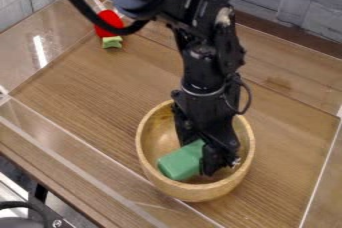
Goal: Remove the green stick from the brown bowl and put it on the table
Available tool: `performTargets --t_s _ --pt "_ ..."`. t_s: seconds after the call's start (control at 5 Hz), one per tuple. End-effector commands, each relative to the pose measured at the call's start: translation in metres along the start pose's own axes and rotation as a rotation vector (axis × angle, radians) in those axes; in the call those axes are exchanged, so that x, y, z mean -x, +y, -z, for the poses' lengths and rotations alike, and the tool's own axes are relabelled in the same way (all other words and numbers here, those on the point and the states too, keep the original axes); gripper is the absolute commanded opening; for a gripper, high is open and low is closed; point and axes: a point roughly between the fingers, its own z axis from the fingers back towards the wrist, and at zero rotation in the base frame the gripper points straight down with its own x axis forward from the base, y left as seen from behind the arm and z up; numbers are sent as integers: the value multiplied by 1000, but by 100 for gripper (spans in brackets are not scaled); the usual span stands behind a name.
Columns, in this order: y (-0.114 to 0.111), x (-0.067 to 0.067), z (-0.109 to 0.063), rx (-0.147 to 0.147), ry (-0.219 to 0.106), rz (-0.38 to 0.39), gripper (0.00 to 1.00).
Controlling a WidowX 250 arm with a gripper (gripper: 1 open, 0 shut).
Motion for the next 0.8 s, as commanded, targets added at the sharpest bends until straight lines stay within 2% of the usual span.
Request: performTargets --t_s 0.0,0.4,0.6 --pt "-5 2 -17 -11 -37 -6 0" --pt "1 -10 -27 -10 -39 14 0" --pt "7 -11 -25 -13 -45 -14 0"
